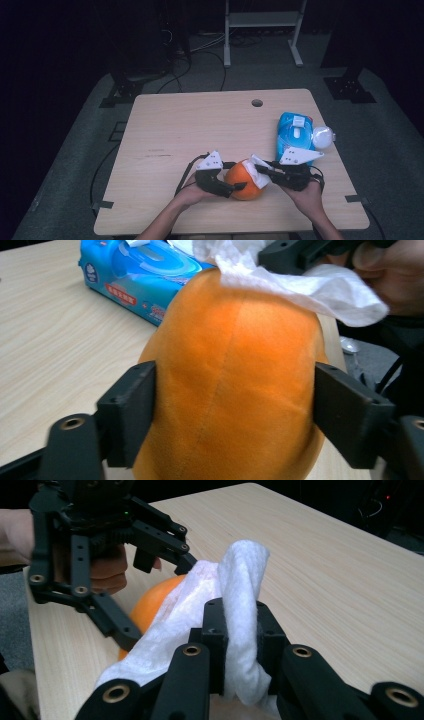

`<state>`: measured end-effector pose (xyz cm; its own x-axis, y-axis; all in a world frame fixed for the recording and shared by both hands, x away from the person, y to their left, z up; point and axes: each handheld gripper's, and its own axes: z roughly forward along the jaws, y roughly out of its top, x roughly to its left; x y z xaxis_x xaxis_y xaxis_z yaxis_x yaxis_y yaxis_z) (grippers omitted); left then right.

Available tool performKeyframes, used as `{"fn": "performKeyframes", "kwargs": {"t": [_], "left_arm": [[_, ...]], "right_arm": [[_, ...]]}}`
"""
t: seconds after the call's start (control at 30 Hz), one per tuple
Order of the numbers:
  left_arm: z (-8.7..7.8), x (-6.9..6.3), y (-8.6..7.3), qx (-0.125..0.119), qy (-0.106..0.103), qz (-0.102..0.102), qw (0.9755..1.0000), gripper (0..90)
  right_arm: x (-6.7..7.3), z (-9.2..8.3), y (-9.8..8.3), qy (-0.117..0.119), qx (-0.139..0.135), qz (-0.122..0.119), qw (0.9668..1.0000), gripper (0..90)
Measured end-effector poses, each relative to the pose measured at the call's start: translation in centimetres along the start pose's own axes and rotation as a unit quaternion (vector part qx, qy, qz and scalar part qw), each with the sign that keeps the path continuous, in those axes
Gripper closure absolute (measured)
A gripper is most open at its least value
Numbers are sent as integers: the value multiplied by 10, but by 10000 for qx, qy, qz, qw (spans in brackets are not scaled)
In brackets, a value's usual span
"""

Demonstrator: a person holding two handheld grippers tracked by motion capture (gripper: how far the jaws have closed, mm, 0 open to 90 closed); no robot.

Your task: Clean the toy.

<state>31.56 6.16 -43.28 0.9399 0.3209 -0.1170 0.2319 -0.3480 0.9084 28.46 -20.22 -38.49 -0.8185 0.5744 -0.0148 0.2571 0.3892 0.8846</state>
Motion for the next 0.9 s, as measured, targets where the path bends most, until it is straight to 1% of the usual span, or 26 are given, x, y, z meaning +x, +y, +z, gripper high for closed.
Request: {"fn": "performKeyframes", "kwargs": {"t": [0.03,0.1,0.13,0.17,0.2,0.23,0.27,0.3,0.33,0.4,0.47,0.57,0.6,0.63,0.67,0.7,0.73,0.8,0.83,0.9], "left_arm": [[0,0,0,-8,18,-37,10000,248],[1,1,0,-69,41,-174,9998,257],[2,1,1,-68,44,-201,9998,259],[3,0,1,-63,30,-195,9998,259],[4,-2,1,-51,13,-154,9999,265],[5,-5,0,-39,-2,-76,10000,270],[6,-9,0,-3,-45,71,10000,275],[8,-13,1,36,-46,210,9998,279],[9,-17,1,66,-43,321,9995,281],[11,-21,1,86,-65,464,9989,282],[11,-22,1,81,-96,472,9988,283],[10,-21,0,71,-108,505,9986,278],[10,-20,-1,77,-131,465,9988,269],[10,-19,-1,63,-143,415,9990,250],[11,-17,-1,24,-195,266,9995,222],[12,-16,-2,-8,-254,175,9995,200],[13,-15,-3,-18,-269,150,9995,192],[14,-17,-2,33,-261,204,9994,193],[14,-18,-1,75,-257,265,9993,199],[14,-23,-1,161,-260,455,9985,214]], "right_arm": [[3,0,1,17,-12,-32,10000,790],[8,1,3,153,-70,-109,9998,790],[12,3,5,242,-86,-138,9996,790],[16,6,6,277,-73,-197,9994,790],[21,11,8,301,-37,-332,9990,790],[23,13,10,346,-25,-354,9988,790],[23,16,11,404,-22,-300,9987,790],[22,18,13,409,2,-279,9988,791],[22,20,15,366,37,-302,9989,791],[19,19,16,246,92,-314,9992,791],[15,17,15,183,174,-273,9993,791],[8,12,12,45,201,-201,9996,791],[4,9,10,-47,200,-177,9996,791],[2,6,9,-68,198,-129,9997,791],[0,4,8,-66,212,-88,9997,791],[-2,2,7,-81,247,-33,9997,790],[-3,1,6,-79,255,-21,9996,791],[-1,0,6,-43,246,-12,9997,791],[1,1,7,19,248,-60,9997,791],[7,5,10,159,244,-111,9995,791]]}}
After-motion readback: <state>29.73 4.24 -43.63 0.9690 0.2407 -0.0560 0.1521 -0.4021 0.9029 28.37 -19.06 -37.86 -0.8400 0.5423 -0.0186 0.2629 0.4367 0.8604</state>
